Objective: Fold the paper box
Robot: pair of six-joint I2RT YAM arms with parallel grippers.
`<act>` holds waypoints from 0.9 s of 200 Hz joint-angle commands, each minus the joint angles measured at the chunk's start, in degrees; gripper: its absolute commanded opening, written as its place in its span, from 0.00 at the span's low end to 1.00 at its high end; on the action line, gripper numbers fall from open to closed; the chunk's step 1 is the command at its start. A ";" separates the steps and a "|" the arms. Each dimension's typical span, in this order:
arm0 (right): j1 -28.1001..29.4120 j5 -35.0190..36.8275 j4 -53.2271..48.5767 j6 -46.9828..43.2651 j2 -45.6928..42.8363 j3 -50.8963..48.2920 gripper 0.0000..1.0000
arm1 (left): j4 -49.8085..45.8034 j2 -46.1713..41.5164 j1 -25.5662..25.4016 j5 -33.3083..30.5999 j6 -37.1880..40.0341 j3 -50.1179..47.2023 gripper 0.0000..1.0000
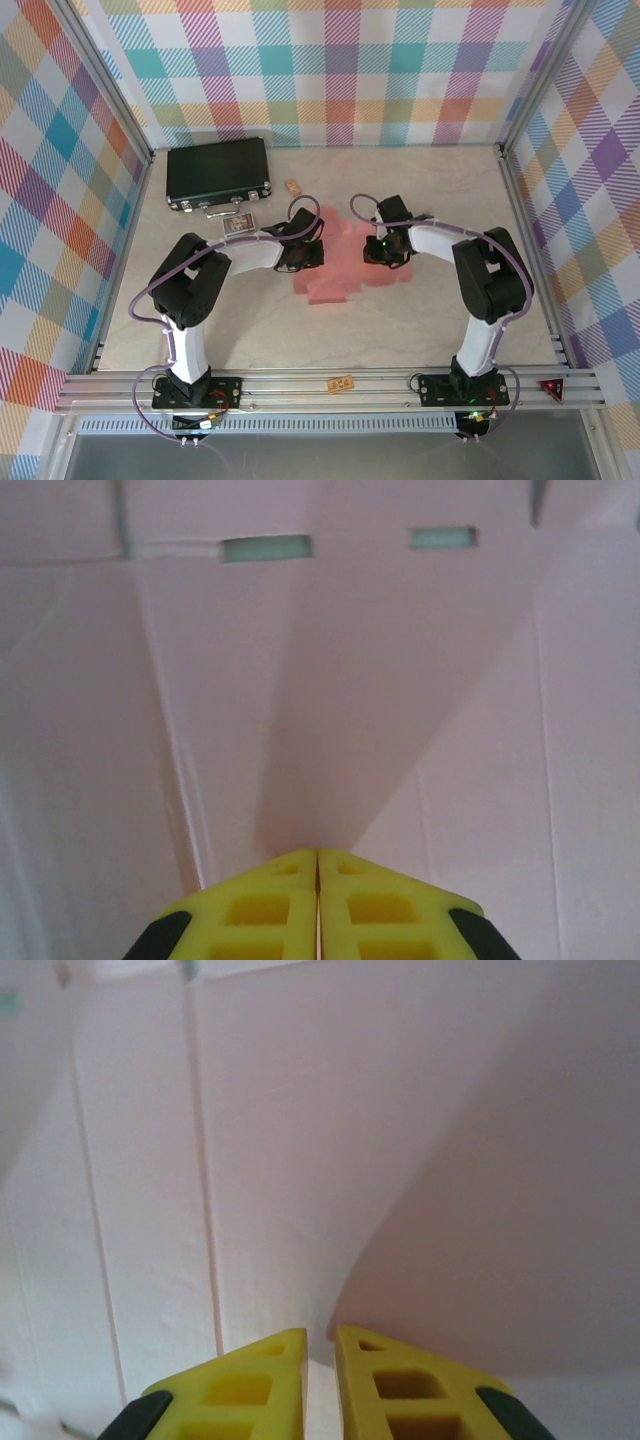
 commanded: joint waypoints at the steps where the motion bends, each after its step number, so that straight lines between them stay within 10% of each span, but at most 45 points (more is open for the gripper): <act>1: 3.81 -0.68 -0.82 6.40 -2.02 -6.14 0.18 | -4.91 3.63 0.80 1.37 4.17 3.81 0.10; 71: 12.07 -0.30 6.63 17.04 -11.62 -11.64 0.20 | -11.15 7.36 1.69 4.54 9.04 15.88 0.15; 110: 11.49 8.62 0.66 11.86 -18.77 -8.81 0.23 | -12.10 1.04 1.66 3.79 8.48 15.71 0.29; 180: 4.45 9.62 -4.71 1.10 -15.93 -9.08 0.20 | -5.60 -3.72 0.16 7.13 -4.09 3.79 0.24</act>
